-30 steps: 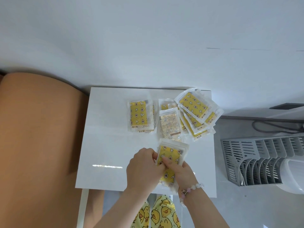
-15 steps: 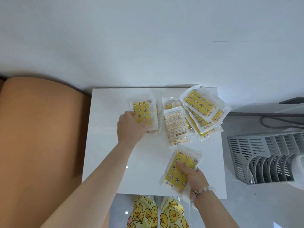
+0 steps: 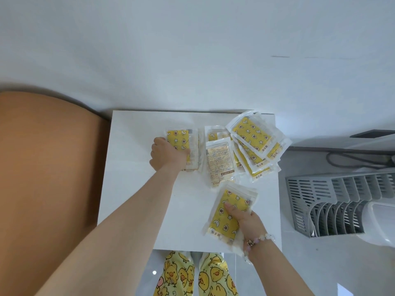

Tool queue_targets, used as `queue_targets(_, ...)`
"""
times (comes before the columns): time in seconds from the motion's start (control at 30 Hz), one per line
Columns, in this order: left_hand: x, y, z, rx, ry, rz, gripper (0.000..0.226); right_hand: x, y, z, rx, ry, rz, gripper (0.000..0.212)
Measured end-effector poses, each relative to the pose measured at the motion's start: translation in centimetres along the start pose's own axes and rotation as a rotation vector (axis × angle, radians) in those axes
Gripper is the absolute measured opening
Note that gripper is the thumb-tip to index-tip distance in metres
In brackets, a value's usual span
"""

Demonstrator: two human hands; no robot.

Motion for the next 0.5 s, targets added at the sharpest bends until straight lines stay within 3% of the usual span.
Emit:
queue_targets(0.37,4.5,-2.1,-0.1,-0.034,-0.086,0.362,0.059,0.2,0.7,0.2,-0.042,0.021,-0.01,0.027)
queue_targets(0.5,5.7,-3.3,0.8,0.033,-0.137,0.578,0.027,0.8,1.1,0.6,-0.027,0.022,-0.035,0.02)
Point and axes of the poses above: each hand's wrist, its own z-axis away from the middle knuckle, its own y-axis out of the palm, x = y × z, the point moved 5 cm from there along -z, towards the middle knuckle, and after that the axes turned 2 degrees about -x, right-handed, at the moved point
